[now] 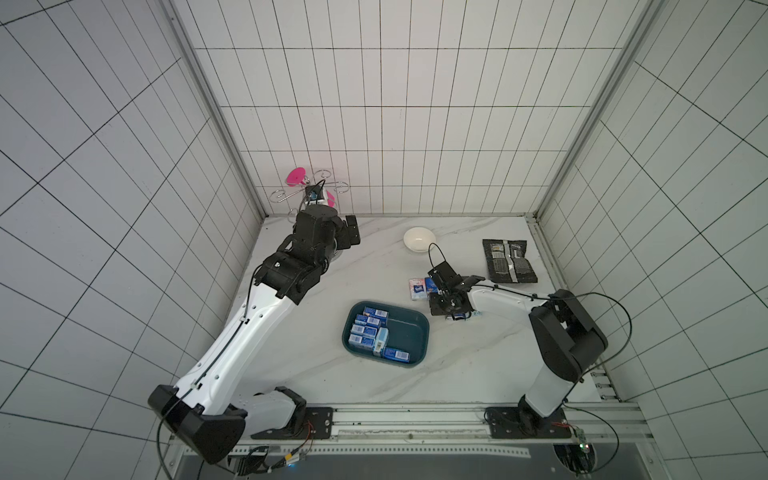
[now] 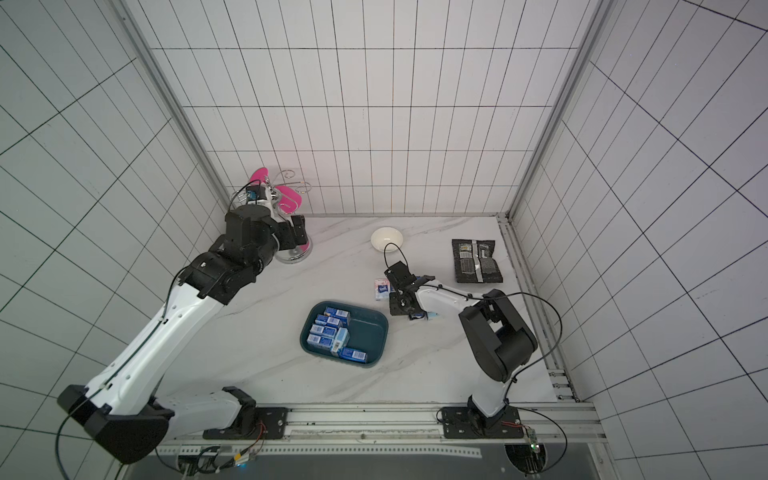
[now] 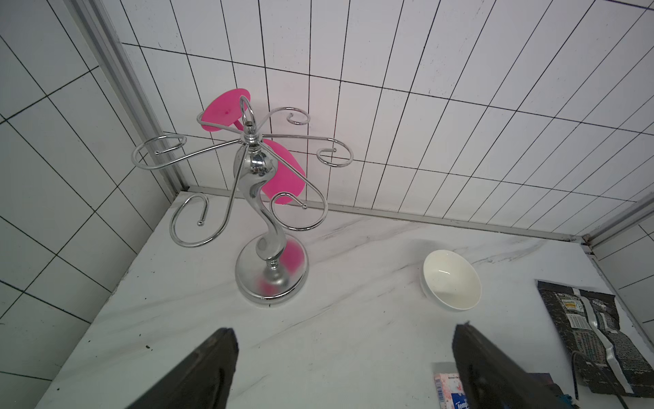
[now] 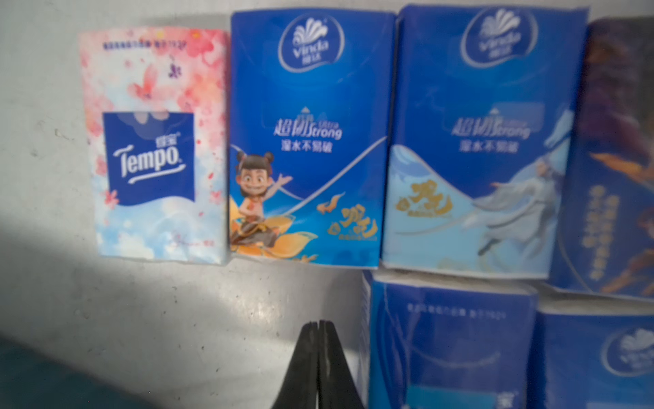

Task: Take the pocket tissues out of the storage box
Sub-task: Move the pocket tissues to the center of the board.

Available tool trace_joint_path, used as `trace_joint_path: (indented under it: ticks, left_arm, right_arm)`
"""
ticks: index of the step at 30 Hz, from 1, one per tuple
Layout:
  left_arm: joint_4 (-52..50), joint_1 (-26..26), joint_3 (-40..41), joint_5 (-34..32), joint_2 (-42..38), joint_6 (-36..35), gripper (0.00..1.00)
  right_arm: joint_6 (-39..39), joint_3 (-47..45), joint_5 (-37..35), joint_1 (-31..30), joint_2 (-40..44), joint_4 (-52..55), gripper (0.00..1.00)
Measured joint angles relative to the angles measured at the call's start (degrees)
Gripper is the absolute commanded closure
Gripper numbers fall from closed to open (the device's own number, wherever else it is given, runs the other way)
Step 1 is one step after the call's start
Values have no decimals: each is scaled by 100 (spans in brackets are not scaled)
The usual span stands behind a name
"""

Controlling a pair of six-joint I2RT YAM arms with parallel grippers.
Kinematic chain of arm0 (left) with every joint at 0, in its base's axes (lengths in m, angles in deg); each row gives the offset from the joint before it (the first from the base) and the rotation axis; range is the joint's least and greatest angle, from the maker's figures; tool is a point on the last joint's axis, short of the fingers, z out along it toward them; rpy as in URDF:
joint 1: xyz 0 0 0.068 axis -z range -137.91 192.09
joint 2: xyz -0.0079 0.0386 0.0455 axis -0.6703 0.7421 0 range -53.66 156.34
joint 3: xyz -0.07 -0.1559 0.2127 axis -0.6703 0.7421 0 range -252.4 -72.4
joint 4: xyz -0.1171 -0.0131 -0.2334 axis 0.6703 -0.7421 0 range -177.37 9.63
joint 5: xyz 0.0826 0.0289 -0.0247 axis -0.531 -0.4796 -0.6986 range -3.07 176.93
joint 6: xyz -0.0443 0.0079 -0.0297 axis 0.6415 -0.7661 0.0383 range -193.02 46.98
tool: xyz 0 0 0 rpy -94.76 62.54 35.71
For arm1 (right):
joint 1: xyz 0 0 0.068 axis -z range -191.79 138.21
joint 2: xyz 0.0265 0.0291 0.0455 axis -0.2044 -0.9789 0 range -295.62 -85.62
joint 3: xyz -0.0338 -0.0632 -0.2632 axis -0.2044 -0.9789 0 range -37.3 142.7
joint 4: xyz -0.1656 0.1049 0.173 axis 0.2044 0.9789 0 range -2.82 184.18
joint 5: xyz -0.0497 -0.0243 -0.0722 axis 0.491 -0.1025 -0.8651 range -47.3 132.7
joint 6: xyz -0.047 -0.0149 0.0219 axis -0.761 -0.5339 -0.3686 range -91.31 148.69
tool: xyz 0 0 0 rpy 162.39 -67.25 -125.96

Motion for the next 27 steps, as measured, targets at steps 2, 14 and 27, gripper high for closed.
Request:
trace_joint_path:
  ticks: [2, 14, 27]
  left_arm:
    - [2, 0, 0, 0, -4, 0, 2]
    - [0, -4, 2, -2, -9, 0, 2]
    - [4, -4, 2, 0, -28, 26, 2]
  right_arm:
    - [2, 0, -28, 2, -15, -9, 93]
    - [61, 0, -107, 66, -22, -31, 94]
    - [94, 0, -125, 101, -22, -31, 94]
